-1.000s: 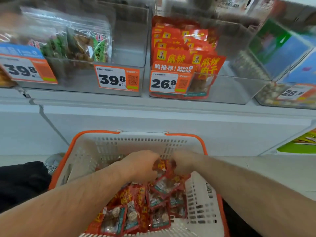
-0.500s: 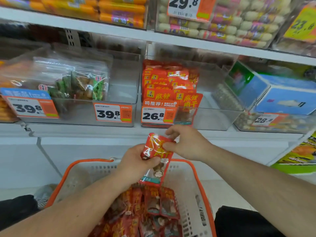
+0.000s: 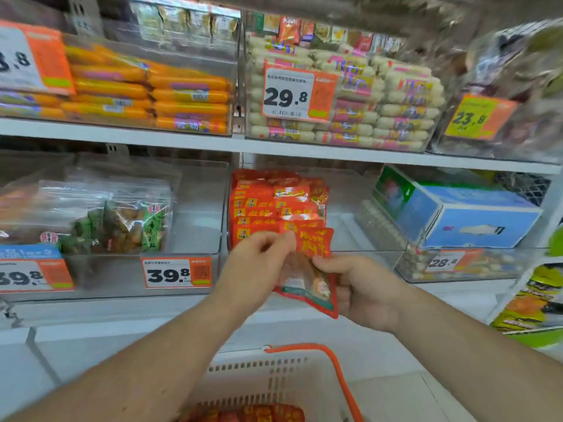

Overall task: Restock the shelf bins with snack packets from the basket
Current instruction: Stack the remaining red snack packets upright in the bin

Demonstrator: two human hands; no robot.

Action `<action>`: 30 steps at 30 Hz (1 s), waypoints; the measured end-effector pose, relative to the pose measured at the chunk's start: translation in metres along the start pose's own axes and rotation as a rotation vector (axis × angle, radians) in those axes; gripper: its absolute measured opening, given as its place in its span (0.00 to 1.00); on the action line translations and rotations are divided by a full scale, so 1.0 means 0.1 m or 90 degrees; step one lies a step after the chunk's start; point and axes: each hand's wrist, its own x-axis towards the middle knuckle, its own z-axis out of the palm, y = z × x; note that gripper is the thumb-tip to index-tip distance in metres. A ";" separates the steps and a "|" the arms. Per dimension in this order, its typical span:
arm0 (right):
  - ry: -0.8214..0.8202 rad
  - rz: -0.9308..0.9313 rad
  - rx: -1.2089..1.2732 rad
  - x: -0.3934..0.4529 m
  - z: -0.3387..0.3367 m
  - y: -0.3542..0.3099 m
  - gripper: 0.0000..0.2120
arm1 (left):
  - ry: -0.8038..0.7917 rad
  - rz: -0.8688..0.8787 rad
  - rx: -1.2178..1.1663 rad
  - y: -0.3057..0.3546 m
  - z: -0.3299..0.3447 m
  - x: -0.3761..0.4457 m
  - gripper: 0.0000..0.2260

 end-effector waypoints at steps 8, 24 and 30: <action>0.227 -0.062 0.127 0.15 -0.53 -0.67 0.10 | 0.097 0.171 0.701 0.17 -0.19 0.94 0.26; 0.425 -0.099 -0.304 1.79 -1.06 -0.86 0.14 | 0.154 0.120 0.598 -0.12 -0.15 1.10 0.33; 0.441 -0.083 -0.379 2.07 -1.10 -0.85 0.14 | 0.185 0.137 0.595 -0.13 -0.13 1.10 0.30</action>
